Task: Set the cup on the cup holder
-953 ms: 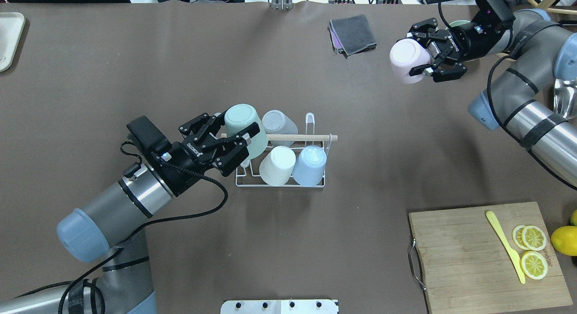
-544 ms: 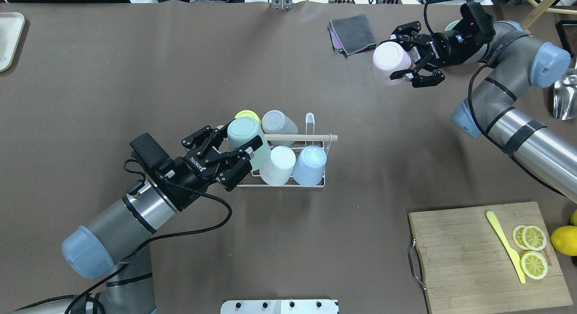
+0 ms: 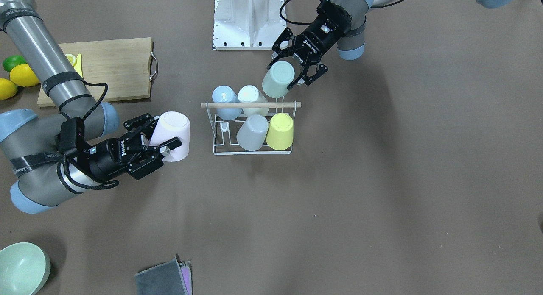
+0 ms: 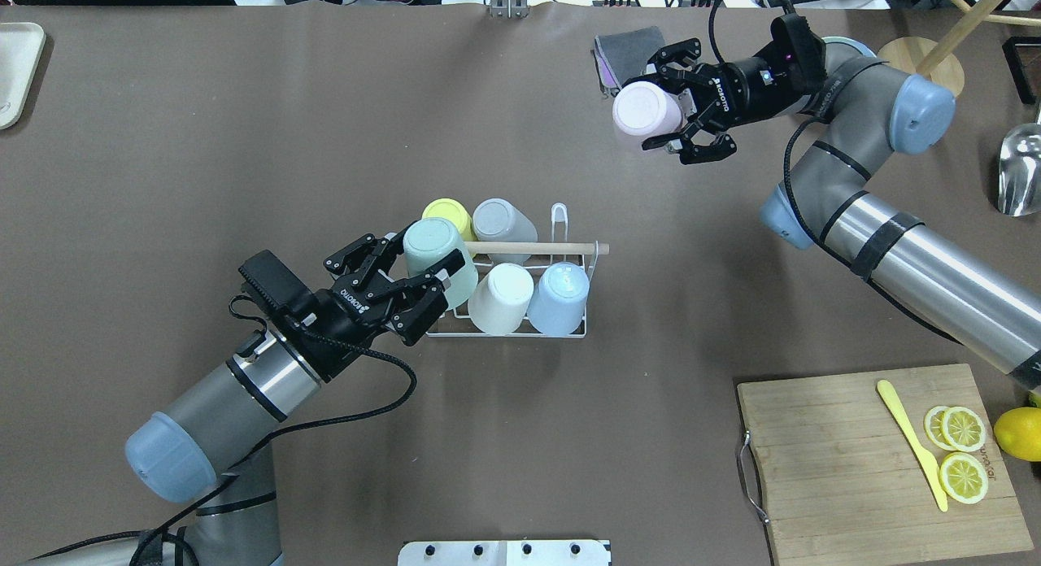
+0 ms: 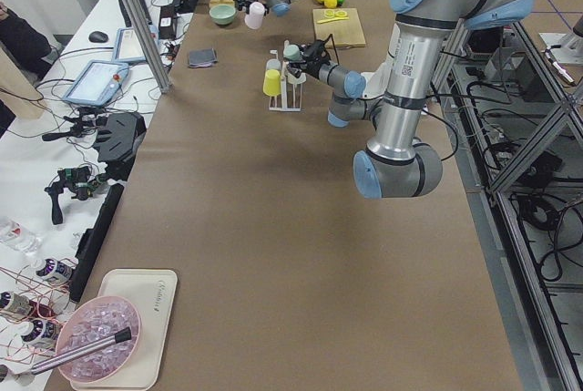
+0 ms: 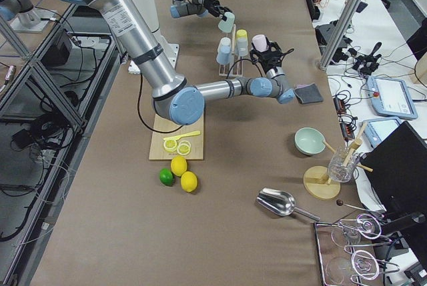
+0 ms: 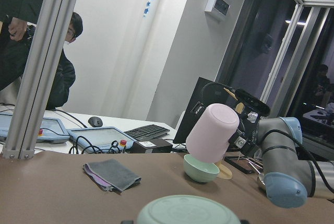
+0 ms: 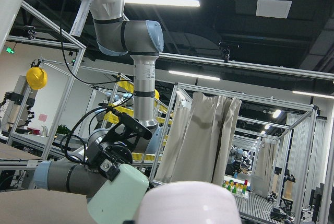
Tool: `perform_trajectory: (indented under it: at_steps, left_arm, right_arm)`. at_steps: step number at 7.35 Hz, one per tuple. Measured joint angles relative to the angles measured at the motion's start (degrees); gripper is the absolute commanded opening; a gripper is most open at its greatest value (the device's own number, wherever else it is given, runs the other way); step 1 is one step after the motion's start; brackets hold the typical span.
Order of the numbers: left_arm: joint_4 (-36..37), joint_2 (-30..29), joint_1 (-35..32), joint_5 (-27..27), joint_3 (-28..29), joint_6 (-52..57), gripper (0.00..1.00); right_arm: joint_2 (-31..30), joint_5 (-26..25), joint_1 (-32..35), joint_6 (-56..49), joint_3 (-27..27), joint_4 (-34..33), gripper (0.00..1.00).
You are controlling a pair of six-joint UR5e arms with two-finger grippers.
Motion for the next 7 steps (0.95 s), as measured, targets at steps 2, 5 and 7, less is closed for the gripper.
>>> perform_trajectory:
  at_steps: [2, 5, 7]
  left_arm:
    - [-0.9, 0.28, 0.21, 0.86, 0.77, 0.0, 0.0]
    - [-1.05, 0.18, 0.58, 1.31, 1.76, 0.24, 0.98]
    - [-1.26, -0.15, 0.87, 3.74, 1.92, 4.12, 0.98]
  right_arm:
    - [1.06, 1.58, -2.4, -0.88, -0.17, 0.04, 0.28]
    - [1.52, 2.69, -5.76, -2.12, -0.3, 0.04, 0.29]
    - [1.89, 2.7, -7.31, -2.55, -0.8, -0.01, 0.31]
